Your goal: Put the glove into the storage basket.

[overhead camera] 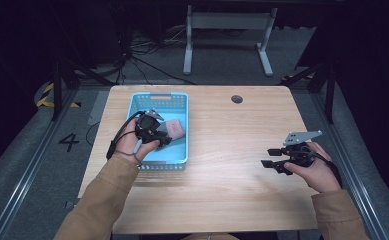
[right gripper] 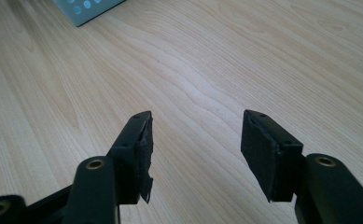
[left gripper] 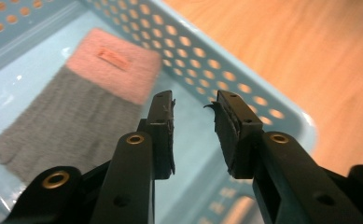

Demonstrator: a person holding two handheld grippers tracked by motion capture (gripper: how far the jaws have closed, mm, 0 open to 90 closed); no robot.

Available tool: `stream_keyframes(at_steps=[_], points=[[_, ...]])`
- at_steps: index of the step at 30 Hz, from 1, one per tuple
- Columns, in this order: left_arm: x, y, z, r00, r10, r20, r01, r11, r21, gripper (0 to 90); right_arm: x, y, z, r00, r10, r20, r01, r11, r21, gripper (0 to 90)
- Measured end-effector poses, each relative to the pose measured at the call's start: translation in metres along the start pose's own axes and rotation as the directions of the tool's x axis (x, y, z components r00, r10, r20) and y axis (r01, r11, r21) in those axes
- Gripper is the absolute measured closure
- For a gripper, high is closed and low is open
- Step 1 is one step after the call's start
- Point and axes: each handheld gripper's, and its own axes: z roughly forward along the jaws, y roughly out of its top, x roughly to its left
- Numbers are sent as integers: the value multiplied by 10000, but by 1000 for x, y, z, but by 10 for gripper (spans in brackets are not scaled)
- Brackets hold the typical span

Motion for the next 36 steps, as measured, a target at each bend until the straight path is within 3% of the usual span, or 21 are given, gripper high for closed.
stream_keyframes(at_steps=[2, 5, 11, 14, 17, 19, 23, 27, 32, 34, 36], points=[[-10, -4, -4, 9997, 122, 226, -119, 9998, -131, 669, 0, 0, 0, 10000, -2, -1, 2, 10000, 41, 446], [-23, -10, -10, 9950, 179, 980, -140, 9991, -402, 662, 0, -1, 1, 10000, -19, 3, 19, 10000, 76, 445], [-49, -27, -20, 9841, 655, 1653, -504, 9943, -940, 669, 2, -4, 3, 10000, -31, -61, 32, 9999, 167, 443], [-59, -37, -20, 9818, 945, 1649, -794, 9922, -959, 646, 3, -5, 3, 10000, -6, -80, 7, 9998, 205, 444], [-66, -48, -14, 9810, 1177, 1540, -1088, 9919, -649, 615, 2, -8, 5, 9999, 25, -119, -22, 9996, 270, 442], [-69, -54, -10, 9774, 1340, 1632, -1249, 9900, -651, 610, 1, -9, 6, 9999, 101, -128, -97, 9995, 298, 442], [-78, -70, -2, 9699, 1295, 2060, -1127, 9894, -914, 565, 0, -11, 8, 9996, 190, -196, -183, 9993, 334, 441], [-85, -82, 6, 9661, 1369, 2191, -1233, 9896, -746, 543, -2, -14, 11, 9995, 267, -180, -259, 9988, 425, 441], [-84, -94, 17, 9667, 1200, 2260, -1068, 9918, -697, 538, -4, -17, 14, 9994, 306, -183, -296, 9981, 538, 440], [-83, -98, 20, 9723, 1133, 2045, -997, 9921, -758, 519, -5, -17, 14, 9993, 319, -183, -309, 9981, 533, 440], [-85, -102, 23, 9830, 1048, 1504, -941, 9926, -769, 485, -6, -18, 16, 9992, 313, -231, -300, 9982, 527, 440]])
